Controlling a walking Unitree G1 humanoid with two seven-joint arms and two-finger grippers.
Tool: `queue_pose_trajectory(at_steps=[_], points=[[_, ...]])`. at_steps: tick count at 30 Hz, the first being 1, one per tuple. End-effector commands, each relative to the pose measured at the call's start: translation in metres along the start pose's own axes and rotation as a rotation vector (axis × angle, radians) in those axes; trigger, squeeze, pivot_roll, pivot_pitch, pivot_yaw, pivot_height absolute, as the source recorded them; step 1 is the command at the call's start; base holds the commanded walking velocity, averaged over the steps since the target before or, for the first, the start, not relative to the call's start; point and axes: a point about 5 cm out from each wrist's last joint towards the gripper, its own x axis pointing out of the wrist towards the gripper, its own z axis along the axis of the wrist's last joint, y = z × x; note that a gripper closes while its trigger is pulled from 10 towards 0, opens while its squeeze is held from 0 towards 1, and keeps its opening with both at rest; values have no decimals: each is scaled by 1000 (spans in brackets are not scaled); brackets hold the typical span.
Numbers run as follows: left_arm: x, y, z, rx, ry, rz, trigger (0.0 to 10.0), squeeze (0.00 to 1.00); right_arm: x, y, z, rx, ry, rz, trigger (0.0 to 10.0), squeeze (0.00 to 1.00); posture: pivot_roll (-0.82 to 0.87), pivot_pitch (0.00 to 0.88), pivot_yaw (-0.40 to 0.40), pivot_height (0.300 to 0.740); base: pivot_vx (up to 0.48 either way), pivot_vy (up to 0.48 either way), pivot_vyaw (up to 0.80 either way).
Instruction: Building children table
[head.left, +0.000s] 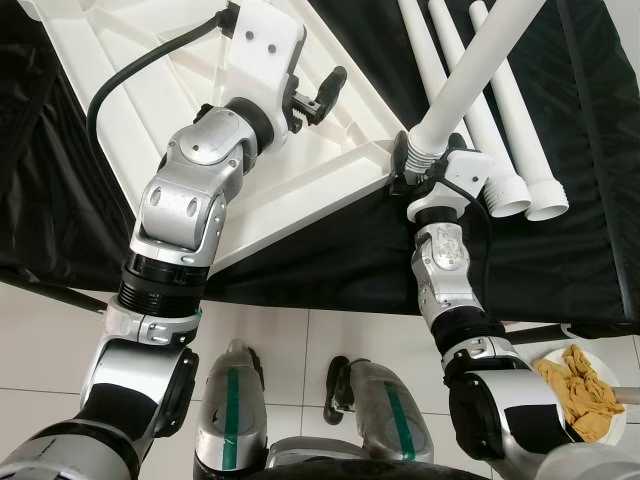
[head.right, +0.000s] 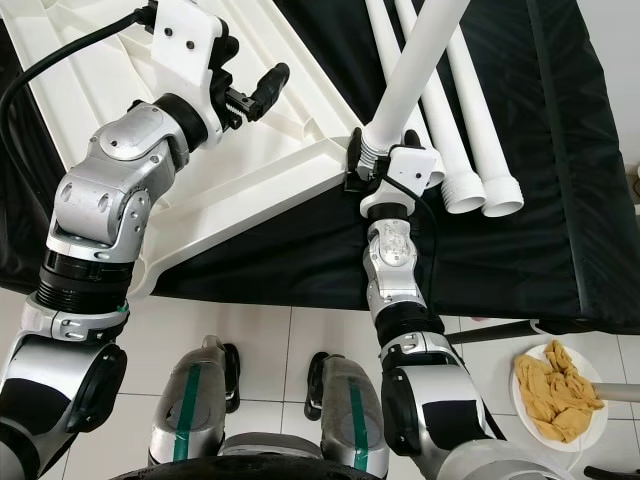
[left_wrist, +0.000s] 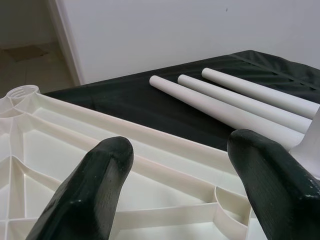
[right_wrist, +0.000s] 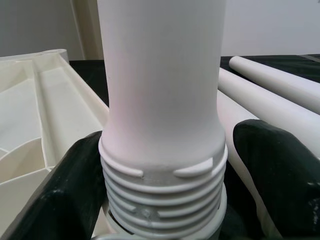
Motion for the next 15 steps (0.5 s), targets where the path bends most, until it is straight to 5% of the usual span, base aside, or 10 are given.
queue_pose_trajectory(at_steps=[1,5,6,15], points=[[0,-1,0,6,7,4,10000,0,-10,-13,-16,1,95,-36,10000,1000,112,87,-47,740,0,0,0],[0,0,0,7,8,2,10000,0,-7,-19,-13,3,89,1,10000,1000,109,85,-45,740,0,0,0],[0,-1,0,6,7,1,10000,0,-5,-20,-10,-1,82,17,10000,0,107,83,-43,740,0,0,0],[1,-2,0,6,8,-9,10000,0,0,-19,-4,10,70,102,10000,0,104,79,-39,740,0,0,0]])
